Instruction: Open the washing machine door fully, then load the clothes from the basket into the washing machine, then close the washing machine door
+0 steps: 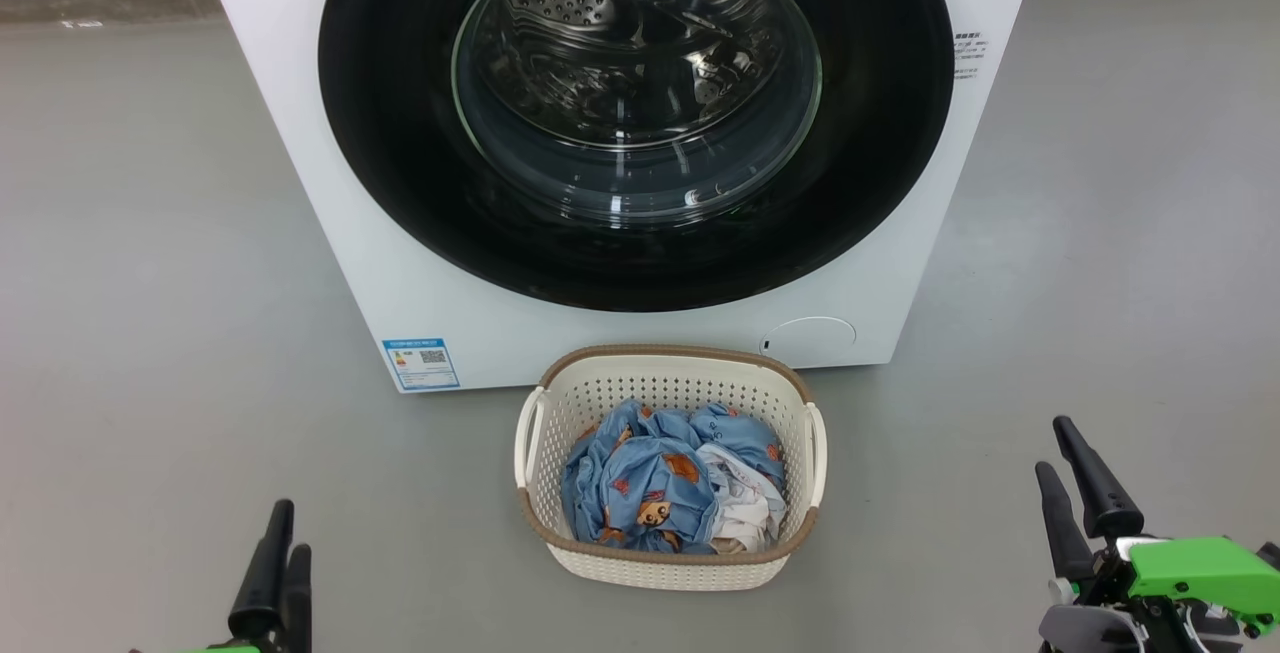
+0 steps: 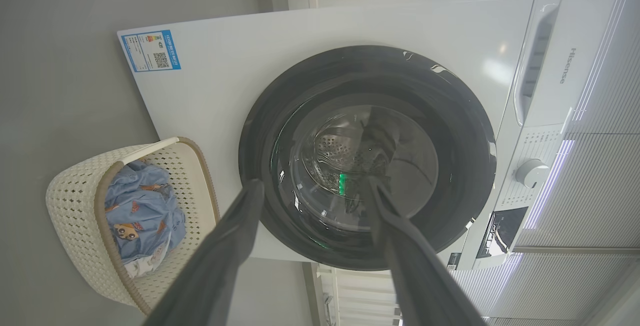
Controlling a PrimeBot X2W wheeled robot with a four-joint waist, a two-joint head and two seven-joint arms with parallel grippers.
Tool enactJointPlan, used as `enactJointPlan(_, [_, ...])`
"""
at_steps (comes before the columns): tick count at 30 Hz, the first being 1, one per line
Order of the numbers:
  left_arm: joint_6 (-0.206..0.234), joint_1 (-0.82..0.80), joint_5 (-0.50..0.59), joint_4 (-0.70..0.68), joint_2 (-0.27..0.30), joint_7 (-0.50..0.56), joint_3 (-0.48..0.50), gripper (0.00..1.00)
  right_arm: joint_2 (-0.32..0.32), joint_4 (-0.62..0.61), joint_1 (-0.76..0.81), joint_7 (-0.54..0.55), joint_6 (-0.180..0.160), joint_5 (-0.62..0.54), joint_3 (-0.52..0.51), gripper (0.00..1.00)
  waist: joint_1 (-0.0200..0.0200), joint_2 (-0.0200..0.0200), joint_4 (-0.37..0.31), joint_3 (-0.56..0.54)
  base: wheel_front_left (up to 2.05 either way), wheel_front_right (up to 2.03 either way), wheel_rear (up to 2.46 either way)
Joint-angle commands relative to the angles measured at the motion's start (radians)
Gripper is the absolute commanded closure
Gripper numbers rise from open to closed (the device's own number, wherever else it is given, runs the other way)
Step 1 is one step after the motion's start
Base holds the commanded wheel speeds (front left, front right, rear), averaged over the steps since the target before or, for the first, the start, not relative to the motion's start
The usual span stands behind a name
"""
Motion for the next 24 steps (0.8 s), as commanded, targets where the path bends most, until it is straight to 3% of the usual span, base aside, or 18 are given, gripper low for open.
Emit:
enactJointPlan(1, [-0.001,-0.019,-0.002,-0.023,0.004,-0.006,0.001,0.0,-0.006,-0.026,-0.02,-0.006,0.001,0.003,0.005,0.0,0.0003,0.0,0.0,0.0,0.0,0.0,0.0])
enactJointPlan(4, [-0.001,-0.022,-0.006,-0.029,0.005,-0.013,-0.001,0.0,-0.006,-0.032,-0.022,-0.014,0.001,0.008,0.012,0.0,0.0017,0.0,0.001,-0.002,0.0,0.0,0.0])
enactJointPlan(24, [-0.002,-0.038,0.011,-0.066,0.012,-0.061,-0.023,0.0,-0.01,-0.081,-0.033,-0.047,0.002,0.044,0.048,0.0,0.0,0.0,0.0,-0.001,0.0,0.0,0.0])
